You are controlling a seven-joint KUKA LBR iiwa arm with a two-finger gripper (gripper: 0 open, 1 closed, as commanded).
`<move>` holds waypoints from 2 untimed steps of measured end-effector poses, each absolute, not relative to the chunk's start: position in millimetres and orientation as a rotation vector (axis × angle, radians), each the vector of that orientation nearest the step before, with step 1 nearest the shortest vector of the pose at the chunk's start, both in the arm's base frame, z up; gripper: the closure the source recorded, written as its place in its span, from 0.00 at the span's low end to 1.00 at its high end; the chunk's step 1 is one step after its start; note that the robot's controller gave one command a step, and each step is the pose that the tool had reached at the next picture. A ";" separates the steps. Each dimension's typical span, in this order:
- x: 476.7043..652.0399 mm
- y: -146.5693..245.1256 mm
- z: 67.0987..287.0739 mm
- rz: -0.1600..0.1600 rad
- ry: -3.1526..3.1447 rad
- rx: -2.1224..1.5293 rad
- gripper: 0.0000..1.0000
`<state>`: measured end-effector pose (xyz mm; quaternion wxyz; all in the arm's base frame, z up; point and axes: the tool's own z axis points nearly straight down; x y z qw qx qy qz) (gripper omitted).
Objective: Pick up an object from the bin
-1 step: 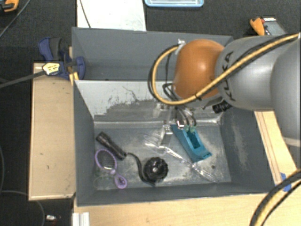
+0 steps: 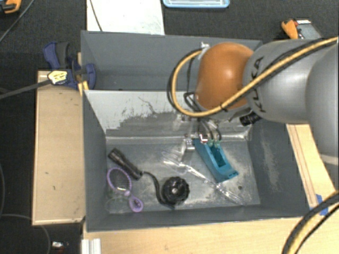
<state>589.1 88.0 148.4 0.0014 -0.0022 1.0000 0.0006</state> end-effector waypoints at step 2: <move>573.0 72.4 93.0 0.003 3.134 0.111 0.00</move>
Offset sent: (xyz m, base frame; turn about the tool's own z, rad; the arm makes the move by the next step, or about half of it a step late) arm -0.0164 -0.0233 -0.0784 0.0219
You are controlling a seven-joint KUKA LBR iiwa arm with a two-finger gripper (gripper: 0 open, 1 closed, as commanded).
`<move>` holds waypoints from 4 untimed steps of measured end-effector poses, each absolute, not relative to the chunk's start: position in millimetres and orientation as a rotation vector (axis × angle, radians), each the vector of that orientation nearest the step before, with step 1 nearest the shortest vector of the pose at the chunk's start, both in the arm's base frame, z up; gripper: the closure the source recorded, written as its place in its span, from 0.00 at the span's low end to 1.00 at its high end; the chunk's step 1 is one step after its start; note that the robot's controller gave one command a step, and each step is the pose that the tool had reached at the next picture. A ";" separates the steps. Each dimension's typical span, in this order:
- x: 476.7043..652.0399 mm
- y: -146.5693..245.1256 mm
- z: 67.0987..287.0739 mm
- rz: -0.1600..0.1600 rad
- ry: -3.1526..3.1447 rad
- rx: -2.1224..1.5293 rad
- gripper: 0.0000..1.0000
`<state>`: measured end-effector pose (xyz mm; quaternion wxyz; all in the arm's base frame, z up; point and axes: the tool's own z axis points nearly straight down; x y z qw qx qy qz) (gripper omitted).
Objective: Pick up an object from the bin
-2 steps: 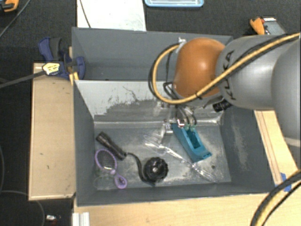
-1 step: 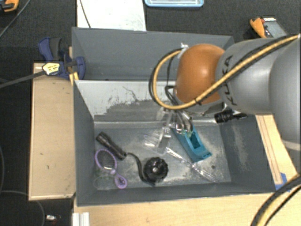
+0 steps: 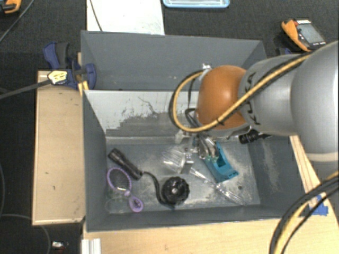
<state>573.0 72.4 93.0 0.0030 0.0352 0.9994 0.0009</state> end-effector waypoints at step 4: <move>573.3 134.5 70.7 0.004 3.110 -0.333 0.00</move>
Offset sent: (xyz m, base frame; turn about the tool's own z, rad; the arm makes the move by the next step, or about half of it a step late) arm 0.0094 0.0342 -0.0230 -0.1631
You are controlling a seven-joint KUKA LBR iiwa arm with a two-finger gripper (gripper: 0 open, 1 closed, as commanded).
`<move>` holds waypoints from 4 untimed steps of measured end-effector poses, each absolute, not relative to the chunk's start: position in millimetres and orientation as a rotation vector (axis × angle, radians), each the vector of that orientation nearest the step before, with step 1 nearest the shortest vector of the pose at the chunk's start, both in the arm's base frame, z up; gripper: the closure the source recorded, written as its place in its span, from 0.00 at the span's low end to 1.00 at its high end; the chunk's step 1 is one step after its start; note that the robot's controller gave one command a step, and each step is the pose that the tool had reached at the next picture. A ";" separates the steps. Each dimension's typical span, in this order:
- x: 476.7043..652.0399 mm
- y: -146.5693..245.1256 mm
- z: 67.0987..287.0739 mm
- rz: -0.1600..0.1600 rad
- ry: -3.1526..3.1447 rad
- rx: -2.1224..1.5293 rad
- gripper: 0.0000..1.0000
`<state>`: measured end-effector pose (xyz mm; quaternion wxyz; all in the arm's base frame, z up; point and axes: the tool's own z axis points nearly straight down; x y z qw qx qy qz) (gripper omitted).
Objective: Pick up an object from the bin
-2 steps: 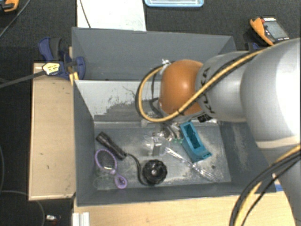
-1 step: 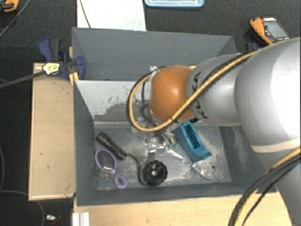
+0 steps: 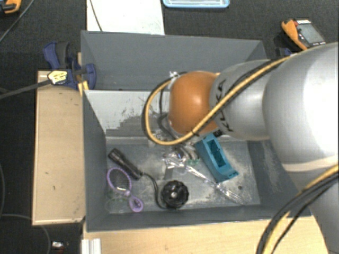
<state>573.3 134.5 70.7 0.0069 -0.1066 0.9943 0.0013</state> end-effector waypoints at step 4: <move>505.8 35.6 137.4 0.010 3.097 -0.411 0.00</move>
Offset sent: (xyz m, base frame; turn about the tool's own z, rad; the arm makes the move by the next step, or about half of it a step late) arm -0.0592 0.0069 0.0371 0.1277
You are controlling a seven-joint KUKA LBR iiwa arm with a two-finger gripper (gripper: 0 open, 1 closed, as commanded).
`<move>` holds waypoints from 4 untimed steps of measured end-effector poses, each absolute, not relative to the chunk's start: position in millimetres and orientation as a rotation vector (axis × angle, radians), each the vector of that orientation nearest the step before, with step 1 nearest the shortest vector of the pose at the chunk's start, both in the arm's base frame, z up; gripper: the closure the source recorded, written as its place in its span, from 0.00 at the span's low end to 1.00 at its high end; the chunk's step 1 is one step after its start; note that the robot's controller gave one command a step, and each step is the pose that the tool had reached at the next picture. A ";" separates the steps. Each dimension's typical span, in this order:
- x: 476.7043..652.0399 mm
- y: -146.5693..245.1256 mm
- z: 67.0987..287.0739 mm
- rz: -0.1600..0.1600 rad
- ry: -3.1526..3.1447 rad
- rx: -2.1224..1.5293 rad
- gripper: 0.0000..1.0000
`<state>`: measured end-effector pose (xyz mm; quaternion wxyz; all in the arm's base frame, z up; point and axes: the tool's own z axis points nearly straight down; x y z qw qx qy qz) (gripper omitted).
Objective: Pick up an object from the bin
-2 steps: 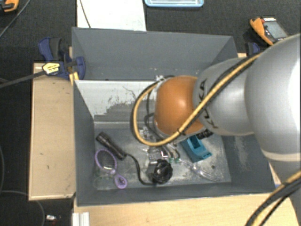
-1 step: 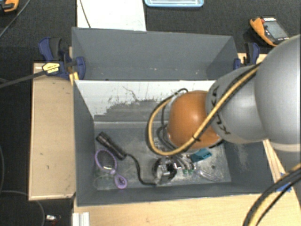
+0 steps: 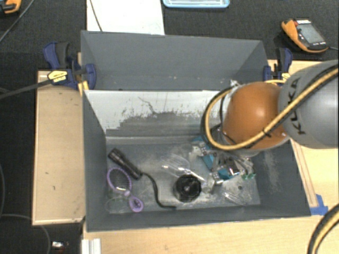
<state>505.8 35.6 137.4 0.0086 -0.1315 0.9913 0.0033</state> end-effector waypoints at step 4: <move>513.2 9.8 91.8 0.001 3.050 -0.698 0.00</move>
Offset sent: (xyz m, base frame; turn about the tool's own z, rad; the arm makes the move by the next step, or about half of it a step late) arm -0.0108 -0.0436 -0.0674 -0.5820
